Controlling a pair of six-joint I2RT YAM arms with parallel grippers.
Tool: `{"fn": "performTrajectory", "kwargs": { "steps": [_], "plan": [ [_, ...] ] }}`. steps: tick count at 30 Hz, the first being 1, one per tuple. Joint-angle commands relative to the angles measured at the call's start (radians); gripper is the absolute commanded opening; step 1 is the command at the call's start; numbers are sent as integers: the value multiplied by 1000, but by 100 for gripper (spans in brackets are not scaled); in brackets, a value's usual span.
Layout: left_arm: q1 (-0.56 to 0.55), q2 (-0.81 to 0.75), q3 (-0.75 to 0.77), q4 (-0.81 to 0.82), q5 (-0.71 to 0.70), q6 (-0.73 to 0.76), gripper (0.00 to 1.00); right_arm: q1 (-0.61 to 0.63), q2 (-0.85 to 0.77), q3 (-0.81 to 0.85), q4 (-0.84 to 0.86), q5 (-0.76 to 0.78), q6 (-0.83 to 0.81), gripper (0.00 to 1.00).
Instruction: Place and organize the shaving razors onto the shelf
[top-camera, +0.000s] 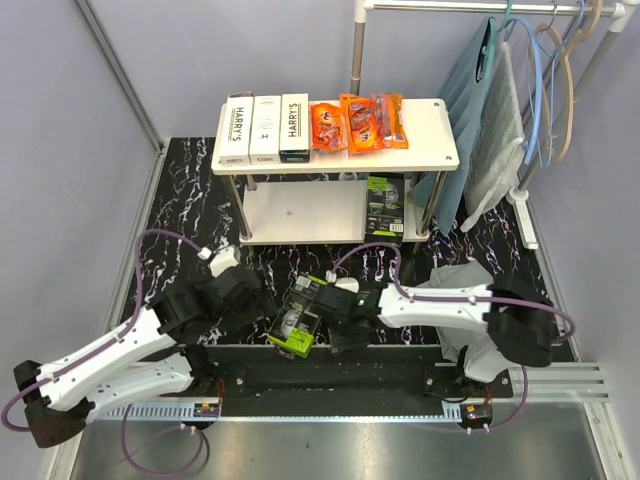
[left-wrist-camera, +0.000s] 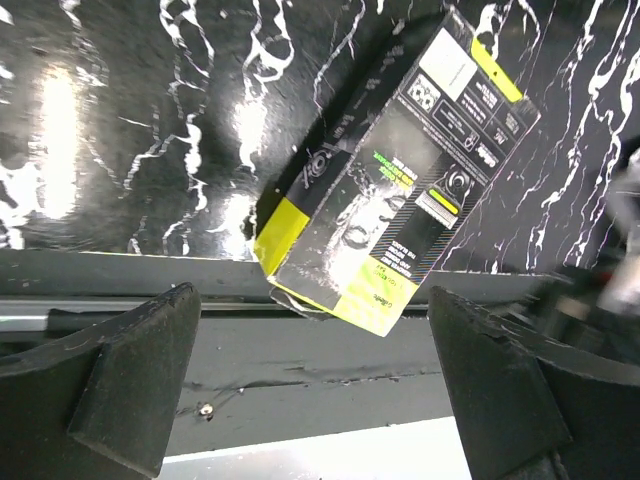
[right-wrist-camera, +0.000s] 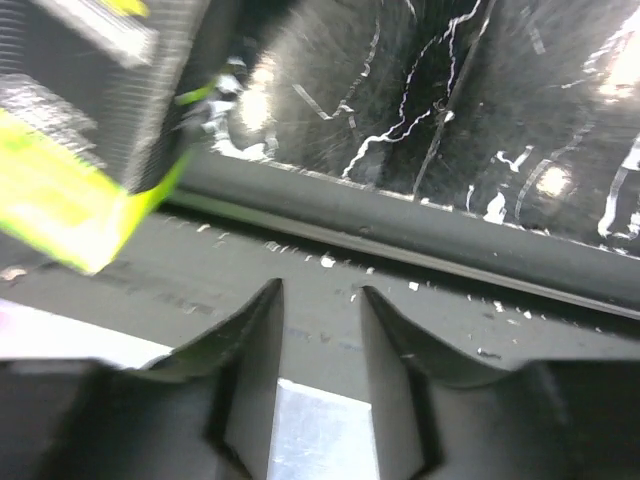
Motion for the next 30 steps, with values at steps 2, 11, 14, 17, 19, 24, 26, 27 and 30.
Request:
{"fn": "performTrajectory", "kwargs": {
  "steps": [2,11,14,17,19,24,26,27,30],
  "plan": [
    [16,7,-24,124,46,32,99,8,-216,-50,18,136,66,61],
    [88,79,-128,353,137,109,99,6,-499,-354,380,172,230,96],
    [105,164,-163,431,177,143,99,6,-493,-395,441,167,255,97],
    [110,261,-166,511,192,176,99,2,-455,-409,535,164,261,99],
    [113,327,-160,532,200,187,99,-10,-406,-406,583,149,258,99],
    [119,404,-162,614,254,210,98,-70,-295,-426,835,28,261,97],
    [122,429,-162,634,276,212,96,-102,-229,-447,946,-9,284,93],
    [124,433,-166,640,284,210,95,-107,-208,-447,955,-30,290,92],
    [124,436,-185,672,327,200,92,-116,-128,-431,965,-73,296,88]
  ]
}}
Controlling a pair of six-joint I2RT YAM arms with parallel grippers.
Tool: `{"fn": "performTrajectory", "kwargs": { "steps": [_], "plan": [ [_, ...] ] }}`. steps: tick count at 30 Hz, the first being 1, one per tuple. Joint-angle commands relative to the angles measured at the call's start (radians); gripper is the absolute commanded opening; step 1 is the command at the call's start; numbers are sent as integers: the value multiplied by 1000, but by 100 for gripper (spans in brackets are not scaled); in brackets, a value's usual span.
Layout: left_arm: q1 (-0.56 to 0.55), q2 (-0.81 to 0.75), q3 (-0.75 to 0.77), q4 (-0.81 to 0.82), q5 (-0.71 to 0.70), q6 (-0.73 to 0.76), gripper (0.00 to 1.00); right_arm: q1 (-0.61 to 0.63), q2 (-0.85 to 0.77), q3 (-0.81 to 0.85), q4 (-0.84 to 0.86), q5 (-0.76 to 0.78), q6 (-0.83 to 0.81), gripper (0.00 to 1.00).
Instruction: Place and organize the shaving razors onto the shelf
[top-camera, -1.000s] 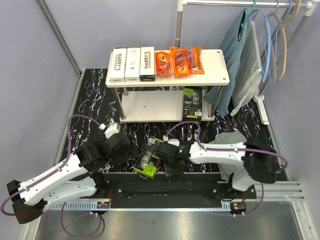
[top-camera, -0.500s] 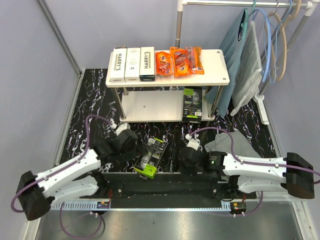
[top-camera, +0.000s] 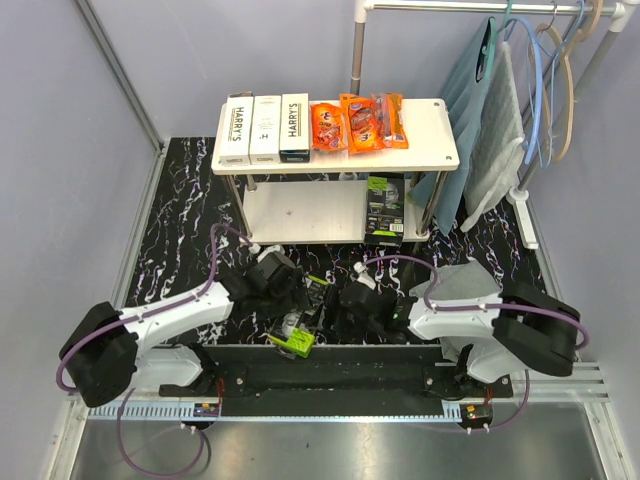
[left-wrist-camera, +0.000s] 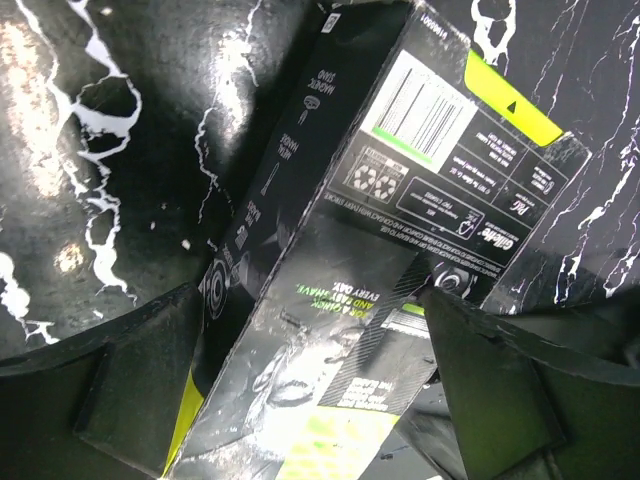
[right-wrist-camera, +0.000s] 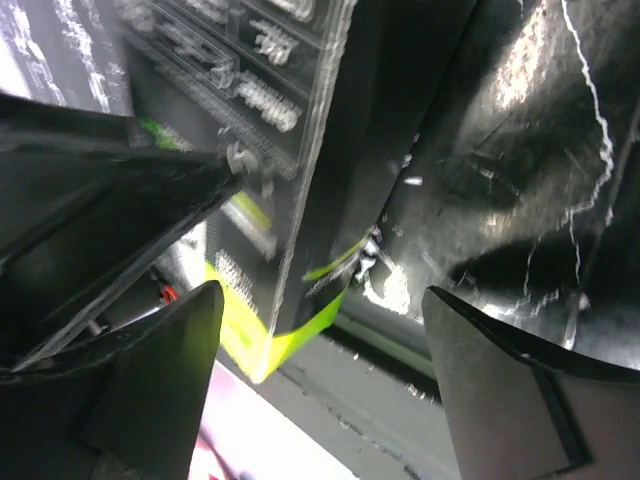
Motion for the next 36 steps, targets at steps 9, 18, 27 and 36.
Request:
{"fn": "performTrajectory", "kwargs": {
  "steps": [9,18,27,36],
  "plan": [
    [3,-78,-66,106,173,-34,70,-16,96,35,210,-149,23,65],
    [-78,-241,-69,3,222,-141,70,-7,-45,74,32,-178,-21,62],
    [-137,-261,-133,-45,174,-227,78,16,-68,-9,-17,-204,25,78],
    [-135,-304,-130,-127,105,-227,86,33,-41,-141,182,-169,71,88]
  ]
}}
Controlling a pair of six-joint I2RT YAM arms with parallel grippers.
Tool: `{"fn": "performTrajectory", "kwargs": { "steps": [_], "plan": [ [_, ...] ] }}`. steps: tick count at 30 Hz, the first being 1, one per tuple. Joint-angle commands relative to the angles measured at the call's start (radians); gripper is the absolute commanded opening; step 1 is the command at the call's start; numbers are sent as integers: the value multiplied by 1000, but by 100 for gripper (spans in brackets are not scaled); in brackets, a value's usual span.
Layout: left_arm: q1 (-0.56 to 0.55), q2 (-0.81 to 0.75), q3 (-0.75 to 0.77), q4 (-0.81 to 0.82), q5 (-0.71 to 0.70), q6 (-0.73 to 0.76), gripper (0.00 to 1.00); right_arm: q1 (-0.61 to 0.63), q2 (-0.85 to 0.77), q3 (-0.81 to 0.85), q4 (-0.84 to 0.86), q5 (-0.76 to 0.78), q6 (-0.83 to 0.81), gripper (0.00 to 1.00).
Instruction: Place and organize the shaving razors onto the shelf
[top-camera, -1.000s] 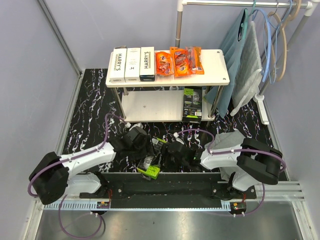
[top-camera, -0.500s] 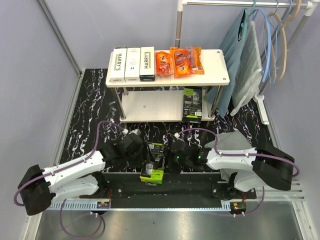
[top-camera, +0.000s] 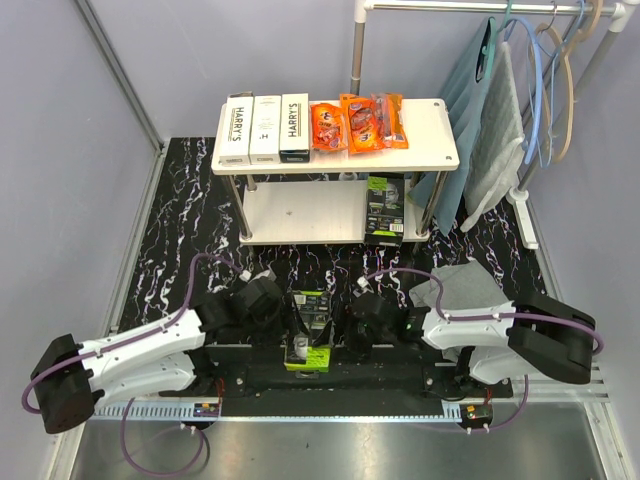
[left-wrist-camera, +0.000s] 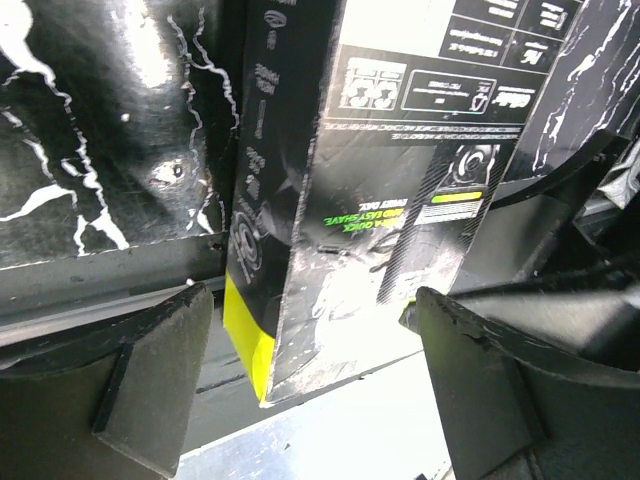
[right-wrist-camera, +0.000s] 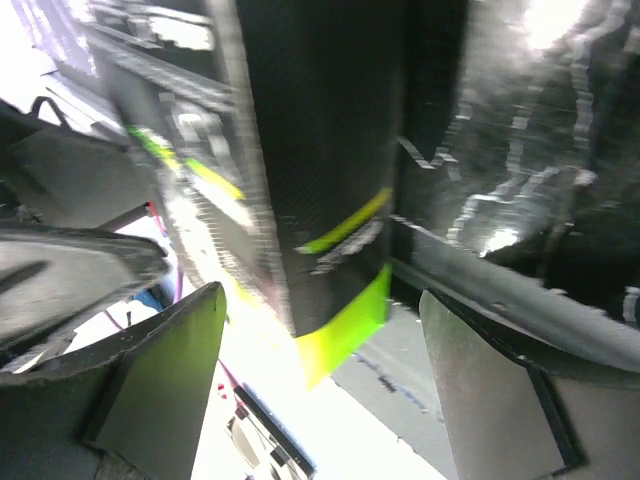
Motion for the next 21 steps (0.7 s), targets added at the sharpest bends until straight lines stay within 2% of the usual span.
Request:
{"fn": "performTrajectory", "kwargs": {
  "steps": [1,9,11,14,17,21],
  "plan": [
    [-3,-21,8,-21,-24,-11,86,22,35,-21,125,38,34,88],
    [-3,-35,24,-21,-41,-5,88,72,255,-48,496,130,90,87],
    [-3,-42,24,-23,-42,-5,88,76,300,-60,547,134,103,82],
    [-1,-68,25,-34,-50,-12,88,79,296,-146,707,183,158,69],
    [0,-104,27,-47,-65,-18,88,81,294,-214,786,216,183,49],
    [6,-138,45,-69,-97,-9,88,82,291,-225,837,199,168,31]
  ]
}}
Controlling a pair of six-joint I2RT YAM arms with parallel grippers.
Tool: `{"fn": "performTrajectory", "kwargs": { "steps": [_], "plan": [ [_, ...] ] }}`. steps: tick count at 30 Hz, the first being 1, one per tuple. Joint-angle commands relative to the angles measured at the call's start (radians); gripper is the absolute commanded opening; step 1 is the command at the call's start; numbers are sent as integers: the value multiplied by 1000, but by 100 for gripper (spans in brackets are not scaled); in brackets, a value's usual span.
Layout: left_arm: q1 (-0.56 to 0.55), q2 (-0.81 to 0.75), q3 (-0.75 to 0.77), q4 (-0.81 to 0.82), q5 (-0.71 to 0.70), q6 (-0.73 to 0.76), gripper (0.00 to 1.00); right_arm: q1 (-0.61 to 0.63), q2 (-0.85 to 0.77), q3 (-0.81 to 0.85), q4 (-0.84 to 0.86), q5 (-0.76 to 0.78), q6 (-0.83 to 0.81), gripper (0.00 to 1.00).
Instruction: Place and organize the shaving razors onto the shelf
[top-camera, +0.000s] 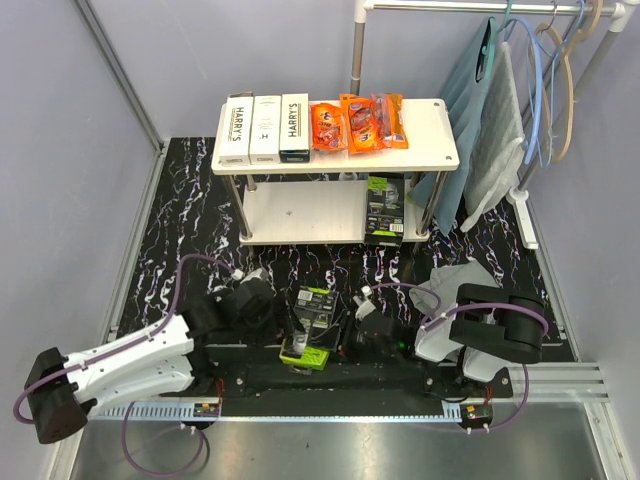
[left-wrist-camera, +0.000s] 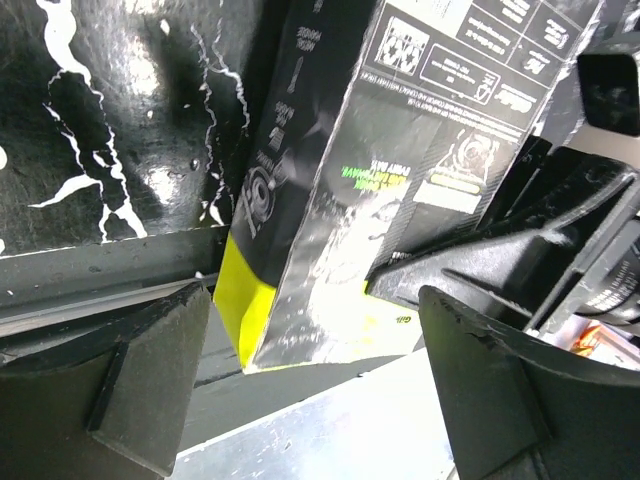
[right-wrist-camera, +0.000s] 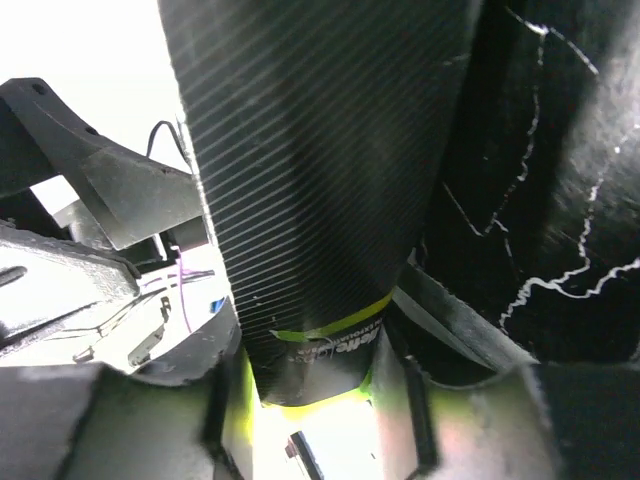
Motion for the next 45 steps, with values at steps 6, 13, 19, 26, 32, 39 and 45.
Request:
{"fn": "performTrajectory", "kwargs": {
  "steps": [6,13,19,26,32,39,45],
  "plan": [
    [6,-88,126,-65,-110,40,89,4,-119,104,-194,40,-94,27],
    [13,-122,284,-180,-210,123,92,5,-387,272,-648,123,-235,29],
    [27,-138,350,-209,-237,174,97,5,-701,271,-906,224,-260,29],
    [38,-209,283,27,-97,258,99,5,-1091,266,-1179,362,-270,28],
    [43,-177,162,421,211,295,99,5,-1314,332,-1414,442,-303,29],
    [35,13,135,694,447,283,99,5,-1365,386,-1460,449,-332,29],
    [35,108,166,741,483,309,99,5,-1330,401,-1405,429,-364,29]
  ]
}}
